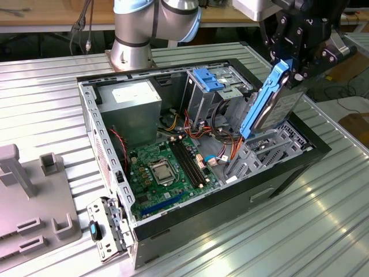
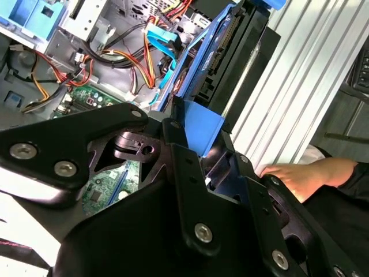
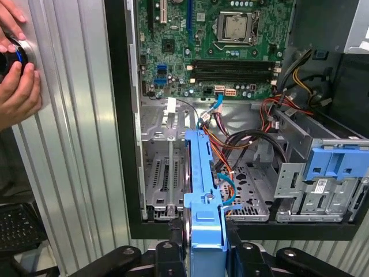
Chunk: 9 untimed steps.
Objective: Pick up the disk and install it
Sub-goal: 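Insert the disk into the insertion slot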
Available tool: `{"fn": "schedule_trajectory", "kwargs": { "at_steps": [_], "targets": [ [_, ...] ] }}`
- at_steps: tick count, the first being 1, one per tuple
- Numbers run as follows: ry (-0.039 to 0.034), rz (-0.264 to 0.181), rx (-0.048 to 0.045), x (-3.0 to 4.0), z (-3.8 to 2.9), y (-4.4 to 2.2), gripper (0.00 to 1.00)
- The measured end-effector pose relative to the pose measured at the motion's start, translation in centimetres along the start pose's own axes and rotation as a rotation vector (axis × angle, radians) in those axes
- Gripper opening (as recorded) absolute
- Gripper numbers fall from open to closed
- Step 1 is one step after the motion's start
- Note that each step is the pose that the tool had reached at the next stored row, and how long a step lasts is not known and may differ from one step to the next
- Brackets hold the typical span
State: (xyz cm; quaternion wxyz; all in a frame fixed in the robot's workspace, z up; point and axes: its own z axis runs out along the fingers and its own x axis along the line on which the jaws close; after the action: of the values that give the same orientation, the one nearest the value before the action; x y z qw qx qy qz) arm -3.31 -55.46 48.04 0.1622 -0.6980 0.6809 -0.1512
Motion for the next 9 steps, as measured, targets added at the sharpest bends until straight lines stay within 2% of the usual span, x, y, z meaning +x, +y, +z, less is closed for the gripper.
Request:
{"fn": "schedule_trajectory", "kwargs": {
  "at_steps": [9],
  "targets": [
    [0.011, 0.022, 0.0002, 0.05, 1.52, -1.36, 0.37]
  ]
}}
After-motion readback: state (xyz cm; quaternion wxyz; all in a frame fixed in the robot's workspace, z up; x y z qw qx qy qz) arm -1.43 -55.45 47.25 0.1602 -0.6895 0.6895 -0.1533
